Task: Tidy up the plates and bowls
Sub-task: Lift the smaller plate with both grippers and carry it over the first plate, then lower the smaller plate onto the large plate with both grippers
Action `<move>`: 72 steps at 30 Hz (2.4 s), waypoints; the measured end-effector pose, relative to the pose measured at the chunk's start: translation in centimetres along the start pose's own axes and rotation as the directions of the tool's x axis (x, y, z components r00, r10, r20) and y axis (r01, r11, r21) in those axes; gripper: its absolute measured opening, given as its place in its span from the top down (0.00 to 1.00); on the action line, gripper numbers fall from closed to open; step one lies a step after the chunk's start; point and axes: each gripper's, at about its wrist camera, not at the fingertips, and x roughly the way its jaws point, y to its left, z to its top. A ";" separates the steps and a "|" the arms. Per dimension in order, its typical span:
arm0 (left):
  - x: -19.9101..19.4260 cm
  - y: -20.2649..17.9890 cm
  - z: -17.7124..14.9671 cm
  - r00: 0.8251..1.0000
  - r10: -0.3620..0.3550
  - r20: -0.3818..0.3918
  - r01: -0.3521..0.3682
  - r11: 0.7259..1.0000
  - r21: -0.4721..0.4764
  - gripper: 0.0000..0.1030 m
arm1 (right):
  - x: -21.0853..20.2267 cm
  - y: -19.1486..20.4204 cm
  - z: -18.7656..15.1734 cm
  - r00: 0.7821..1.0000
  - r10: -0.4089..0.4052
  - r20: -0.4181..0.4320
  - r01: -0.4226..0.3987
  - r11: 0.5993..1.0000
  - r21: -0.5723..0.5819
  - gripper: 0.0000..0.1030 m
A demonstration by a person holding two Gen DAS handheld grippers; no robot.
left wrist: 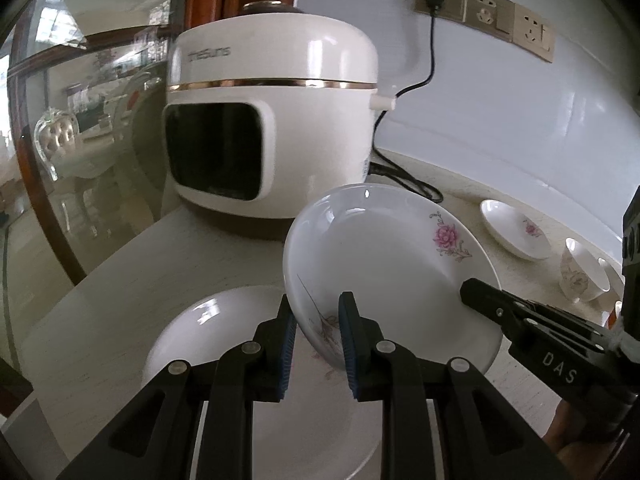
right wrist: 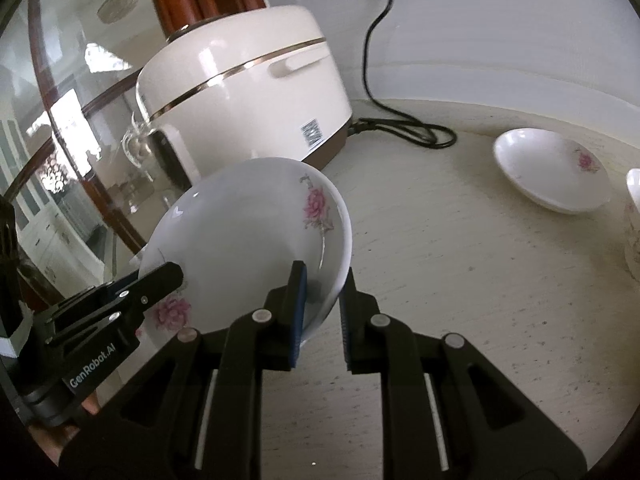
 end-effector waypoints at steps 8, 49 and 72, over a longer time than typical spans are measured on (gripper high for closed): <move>-0.2 2.0 -0.7 0.999 0.028 -0.015 -0.029 0.999 -0.024 0.78 | 1.1 2.2 -0.8 0.999 0.017 -0.036 -0.019 0.998 -0.063 0.82; -2.2 7.0 -3.8 0.989 0.100 -0.112 -0.112 0.988 -0.103 0.71 | 3.2 8.5 -3.2 0.985 0.050 -0.164 -0.091 0.963 -0.254 0.74; -3.9 6.6 -4.7 0.979 0.159 -0.129 -0.163 0.986 -0.027 0.57 | 3.3 9.5 -3.6 0.986 0.027 -0.167 -0.082 0.940 -0.332 0.72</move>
